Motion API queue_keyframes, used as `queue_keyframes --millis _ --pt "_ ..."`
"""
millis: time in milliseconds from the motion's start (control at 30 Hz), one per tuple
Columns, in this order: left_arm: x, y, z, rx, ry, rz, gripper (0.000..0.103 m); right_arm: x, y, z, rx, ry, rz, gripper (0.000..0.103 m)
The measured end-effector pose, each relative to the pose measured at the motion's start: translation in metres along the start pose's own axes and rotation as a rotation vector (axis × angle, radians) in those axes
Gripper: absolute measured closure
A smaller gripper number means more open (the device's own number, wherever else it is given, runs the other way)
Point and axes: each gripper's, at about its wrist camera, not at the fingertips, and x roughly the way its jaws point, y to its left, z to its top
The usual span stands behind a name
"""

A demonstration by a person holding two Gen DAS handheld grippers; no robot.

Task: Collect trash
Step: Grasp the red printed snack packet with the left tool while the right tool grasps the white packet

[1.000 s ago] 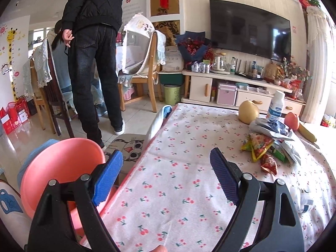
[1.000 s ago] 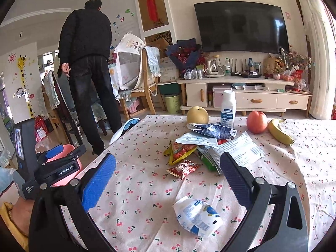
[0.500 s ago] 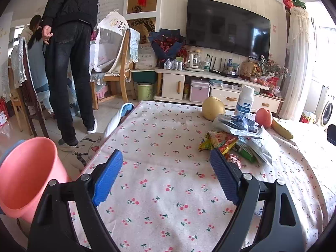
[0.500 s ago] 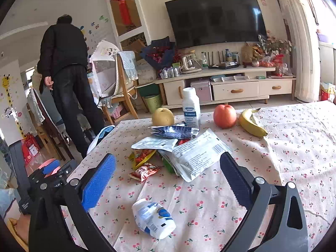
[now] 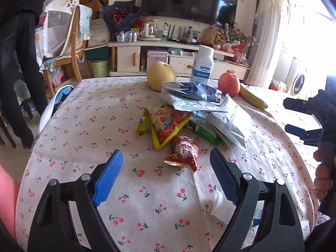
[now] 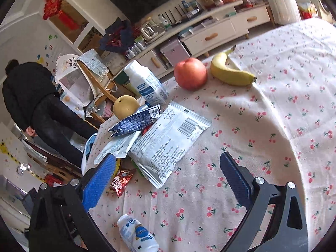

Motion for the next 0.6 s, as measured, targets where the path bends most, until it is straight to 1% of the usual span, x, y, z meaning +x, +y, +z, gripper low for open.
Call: queue_keyframes --millis 67,100,133,167,200,233,300,367,433,467,600 --pt "0.01 -0.005 0.002 0.016 0.02 -0.026 0.017 0.013 -0.003 0.003 0.036 0.037 0.033 0.007" --pt "0.016 -0.007 0.002 0.023 0.03 -0.038 0.017 0.019 -0.002 0.003 0.035 0.05 0.035 0.008" --pt "0.021 -0.009 0.003 0.032 0.038 -0.044 0.017 0.025 0.001 0.003 0.025 0.059 0.027 0.01" --pt "0.027 -0.011 0.003 0.044 0.045 -0.044 0.018 0.031 0.004 0.004 0.012 0.071 0.015 0.015" --pt "0.033 -0.013 0.004 0.052 0.052 -0.044 0.02 0.038 0.007 0.005 0.002 0.085 0.004 0.017" --pt "0.038 -0.013 0.005 0.056 0.063 -0.047 0.021 0.045 0.009 0.006 -0.003 0.098 -0.005 0.017" --pt "0.049 -0.013 0.005 0.055 0.089 -0.049 0.028 0.054 0.011 0.007 -0.009 0.113 -0.026 0.017" --pt "0.057 -0.012 0.006 0.054 0.107 -0.046 0.031 0.062 0.01 0.009 -0.006 0.119 -0.045 0.017" --pt "0.062 -0.013 0.006 0.059 0.118 -0.051 0.033 0.069 0.007 0.01 0.015 0.123 -0.047 0.017" --pt "0.064 -0.013 0.006 0.063 0.123 -0.05 0.036 0.072 0.006 0.011 0.024 0.127 -0.048 0.017" --pt "0.068 -0.016 0.005 0.061 0.15 -0.067 0.044 0.082 0.006 0.015 0.019 0.128 -0.069 0.016"
